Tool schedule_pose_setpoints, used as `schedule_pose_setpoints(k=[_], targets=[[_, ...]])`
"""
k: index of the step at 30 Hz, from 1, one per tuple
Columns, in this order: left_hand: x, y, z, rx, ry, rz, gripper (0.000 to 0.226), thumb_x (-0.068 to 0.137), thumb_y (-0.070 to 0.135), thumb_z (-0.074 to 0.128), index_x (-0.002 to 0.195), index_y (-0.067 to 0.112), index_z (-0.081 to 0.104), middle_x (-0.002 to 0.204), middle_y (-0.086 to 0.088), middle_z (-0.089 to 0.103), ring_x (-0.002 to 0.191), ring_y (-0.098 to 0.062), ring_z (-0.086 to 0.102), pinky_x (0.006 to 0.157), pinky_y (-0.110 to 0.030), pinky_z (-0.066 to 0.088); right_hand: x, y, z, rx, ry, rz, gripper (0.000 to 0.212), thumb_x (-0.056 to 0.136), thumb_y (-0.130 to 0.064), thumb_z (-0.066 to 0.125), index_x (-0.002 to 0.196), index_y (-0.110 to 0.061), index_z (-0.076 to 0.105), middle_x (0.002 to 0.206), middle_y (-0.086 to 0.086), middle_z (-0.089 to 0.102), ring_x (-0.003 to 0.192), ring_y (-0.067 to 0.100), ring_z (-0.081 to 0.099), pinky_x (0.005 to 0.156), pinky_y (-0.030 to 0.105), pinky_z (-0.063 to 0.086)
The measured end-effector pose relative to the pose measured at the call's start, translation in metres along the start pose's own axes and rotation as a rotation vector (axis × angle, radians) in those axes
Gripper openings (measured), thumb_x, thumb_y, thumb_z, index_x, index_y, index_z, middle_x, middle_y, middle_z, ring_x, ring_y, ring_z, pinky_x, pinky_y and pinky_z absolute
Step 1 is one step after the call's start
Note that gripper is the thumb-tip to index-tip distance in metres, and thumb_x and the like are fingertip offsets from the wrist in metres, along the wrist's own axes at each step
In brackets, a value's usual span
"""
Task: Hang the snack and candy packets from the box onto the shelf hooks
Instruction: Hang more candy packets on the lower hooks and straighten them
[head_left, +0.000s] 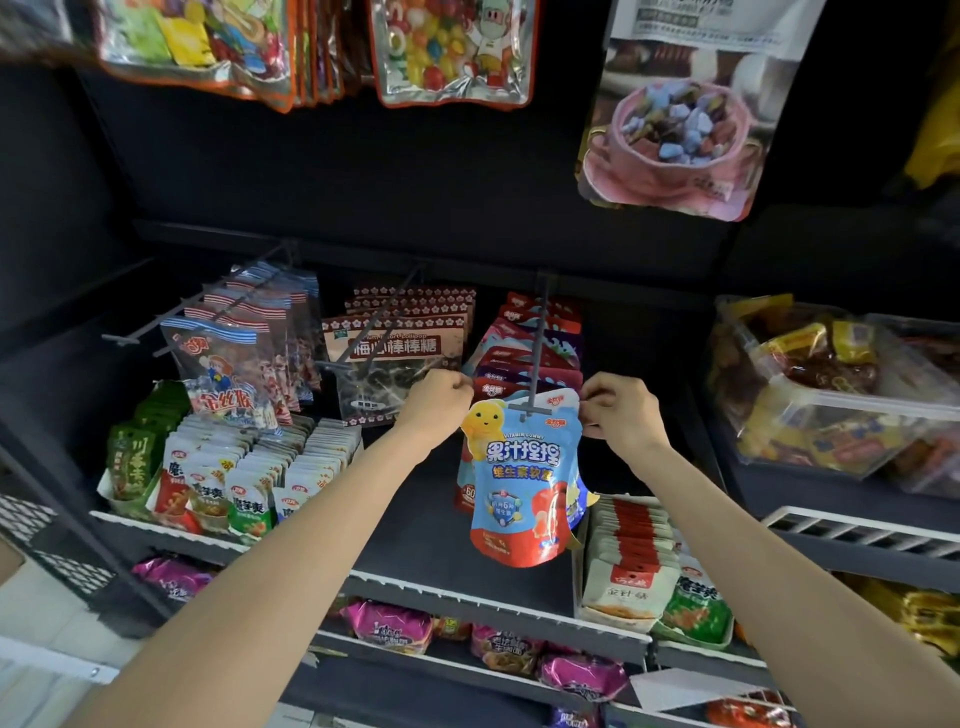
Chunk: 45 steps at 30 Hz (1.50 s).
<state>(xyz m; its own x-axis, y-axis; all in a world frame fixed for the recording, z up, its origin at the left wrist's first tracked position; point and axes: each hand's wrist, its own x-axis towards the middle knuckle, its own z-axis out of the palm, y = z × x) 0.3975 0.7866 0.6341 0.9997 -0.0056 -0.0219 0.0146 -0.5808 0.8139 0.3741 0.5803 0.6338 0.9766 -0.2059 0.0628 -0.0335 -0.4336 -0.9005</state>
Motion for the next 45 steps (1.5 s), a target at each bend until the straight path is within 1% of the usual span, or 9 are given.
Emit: schedule_pose_setpoints(k=[5,8,11,14,19,24,27,35,45], targets=[[0.008,0.003,-0.003,0.036,-0.008,0.027,0.036,0.097,0.011,0.036,0.122,0.014,0.062,0.127,-0.006,0.059,0.114,-0.023,0.055,0.098,-0.035,0.044,0.003,0.0,0.005,-0.002,-0.012,0.048,0.023,0.09,0.012,0.04,0.077,-0.001,0.056,0.078,0.015,0.062,0.069,0.021,0.065,0.055,0.023,0.055],[0.016,0.006,-0.009,0.082,-0.055,0.091,0.038,0.098,0.008,0.034,0.125,0.015,0.059,0.133,-0.005,0.055,0.12,-0.021,0.051,0.098,-0.03,0.04,0.005,-0.003,0.002,-0.024,-0.029,0.027,0.017,0.091,0.007,0.046,0.087,-0.004,0.058,0.078,0.01,0.064,0.067,0.015,0.065,0.06,0.026,0.056],[0.022,0.007,-0.011,0.166,-0.063,0.142,0.032,0.098,0.006,0.037,0.12,0.012,0.058,0.122,-0.009,0.061,0.108,-0.022,0.058,0.084,-0.027,0.044,0.009,-0.004,-0.002,-0.051,-0.049,0.008,0.015,0.089,-0.001,0.059,0.1,-0.011,0.058,0.085,0.009,0.065,0.072,0.017,0.066,0.069,0.033,0.059],[0.03,0.008,-0.01,0.224,0.0,0.187,0.028,0.096,0.007,0.043,0.122,0.01,0.053,0.117,-0.012,0.062,0.103,-0.024,0.061,0.087,-0.032,0.048,0.014,-0.005,-0.005,-0.064,-0.045,0.031,0.02,0.086,0.0,0.062,0.101,-0.013,0.058,0.093,0.009,0.065,0.081,0.024,0.068,0.075,0.038,0.059],[0.038,0.009,-0.007,0.281,-0.06,0.218,0.026,0.093,-0.001,0.048,0.112,0.007,0.064,0.103,-0.015,0.067,0.088,-0.027,0.067,0.081,-0.039,0.055,0.023,-0.003,-0.006,0.062,-0.029,0.12,0.017,0.09,0.001,0.053,0.104,-0.009,0.056,0.091,0.014,0.067,0.081,0.025,0.07,0.071,0.035,0.059],[0.046,0.006,-0.008,0.278,-0.156,0.252,0.038,0.087,-0.006,0.058,0.122,0.008,0.061,0.12,-0.01,0.062,0.096,-0.019,0.065,0.088,-0.029,0.052,0.029,0.007,-0.005,0.0,-0.07,0.076,0.018,0.092,0.003,0.05,0.101,-0.008,0.061,0.092,0.013,0.068,0.081,0.023,0.068,0.066,0.031,0.058],[0.051,0.0,-0.01,0.284,-0.217,0.257,0.035,0.086,-0.001,0.062,0.119,0.009,0.063,0.117,-0.007,0.064,0.097,-0.02,0.064,0.08,-0.022,0.046,0.033,0.011,-0.002,-0.02,0.009,0.041,0.015,0.091,0.002,0.053,0.101,-0.007,0.061,0.088,0.007,0.067,0.079,0.017,0.067,0.063,0.029,0.057],[0.06,-0.001,-0.008,0.349,0.01,0.381,0.018,0.09,0.007,0.059,0.105,0.002,0.068,0.104,-0.012,0.068,0.081,-0.013,0.058,0.076,-0.019,0.04,0.039,0.021,0.003,0.081,0.011,0.001,0.016,0.089,0.004,0.055,0.094,-0.01,0.063,0.082,0.003,0.067,0.079,0.016,0.066,0.071,0.029,0.057],[0.08,-0.001,0.002,0.411,-0.024,0.262,0.027,0.091,0.014,0.059,0.117,0.007,0.063,0.124,-0.011,0.06,0.114,-0.024,0.055,0.094,-0.028,0.039,0.046,0.029,0.012,0.031,-0.04,0.029,0.023,0.089,0.011,0.046,0.09,0.001,0.066,0.08,0.011,0.069,0.073,0.023,0.066,0.068,0.037,0.056]])
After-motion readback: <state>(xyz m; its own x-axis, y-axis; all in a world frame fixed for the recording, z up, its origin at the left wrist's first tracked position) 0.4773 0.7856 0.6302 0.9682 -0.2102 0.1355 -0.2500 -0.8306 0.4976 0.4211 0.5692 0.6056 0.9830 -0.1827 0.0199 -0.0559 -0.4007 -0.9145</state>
